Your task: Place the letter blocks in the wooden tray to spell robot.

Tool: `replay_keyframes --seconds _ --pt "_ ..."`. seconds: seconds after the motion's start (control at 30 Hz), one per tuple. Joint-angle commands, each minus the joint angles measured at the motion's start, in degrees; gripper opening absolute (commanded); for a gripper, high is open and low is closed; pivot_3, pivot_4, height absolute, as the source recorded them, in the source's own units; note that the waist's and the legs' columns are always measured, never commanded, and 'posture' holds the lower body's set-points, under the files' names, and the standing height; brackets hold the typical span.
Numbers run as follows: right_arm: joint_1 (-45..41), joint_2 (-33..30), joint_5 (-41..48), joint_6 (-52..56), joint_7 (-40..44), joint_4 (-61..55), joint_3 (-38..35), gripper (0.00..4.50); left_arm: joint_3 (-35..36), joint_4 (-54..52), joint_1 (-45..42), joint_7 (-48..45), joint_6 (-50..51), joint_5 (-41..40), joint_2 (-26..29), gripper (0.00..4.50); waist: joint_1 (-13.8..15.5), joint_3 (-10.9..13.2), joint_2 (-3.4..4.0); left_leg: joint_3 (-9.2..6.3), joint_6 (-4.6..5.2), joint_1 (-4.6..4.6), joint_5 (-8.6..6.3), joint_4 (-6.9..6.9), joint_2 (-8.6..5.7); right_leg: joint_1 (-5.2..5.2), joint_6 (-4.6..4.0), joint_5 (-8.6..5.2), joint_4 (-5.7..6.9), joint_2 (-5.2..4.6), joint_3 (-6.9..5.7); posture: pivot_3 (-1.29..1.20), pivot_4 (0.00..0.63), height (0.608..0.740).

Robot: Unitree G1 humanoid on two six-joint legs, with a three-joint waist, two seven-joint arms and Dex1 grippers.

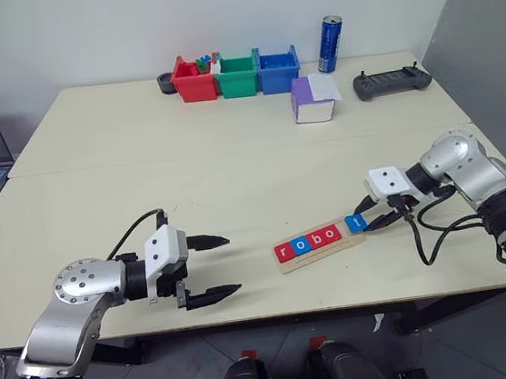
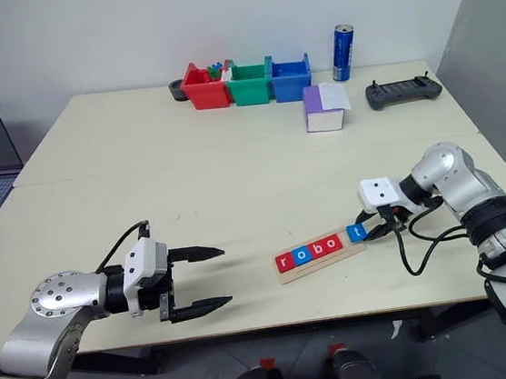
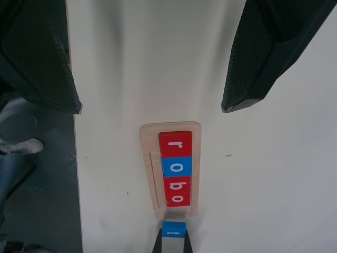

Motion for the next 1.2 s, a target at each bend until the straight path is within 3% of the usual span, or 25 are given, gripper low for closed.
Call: replay_keyframes --seconds 0.03,0.57,1.2 --pt "-1.45 -1.02 1.54 0.21 3.91 -1.07 0.34 1.46 1.92 -1.3 0.56 0.38 -1.36 -0.88 0.01 4.5 -0.01 0.0 0.0 0.0 0.0 0.0 0.0 0.0 0.0 0.0 0.0 0.0 0.0 0.0 0.0 0.0 0.15 0.74" --pt "-2.87 -0.51 1.81 -0.31 3.91 0.65 1.6 1.46 5.41 0.75 0.46 4.35 -6.43 -3.32 -7.21 4.5 0.05 0.0 0.0 0.0 0.0 0.0 0.0 0.0 0.0 0.0 0.0 0.0 0.0 0.0 -0.01 0.0 0.15 0.74" --pt "-3.88 -1.16 3.53 0.61 3.91 -0.2 3.52 1.46 4.79 -0.2 4.13 3.99 -8.03 -3.04 -6.92 4.5 0.07 0.0 0.0 0.0 0.0 0.0 0.0 -0.01 0.01 -0.01 0.0 0.0 -0.01 0.0 -0.01 0.0 0.15 0.74"
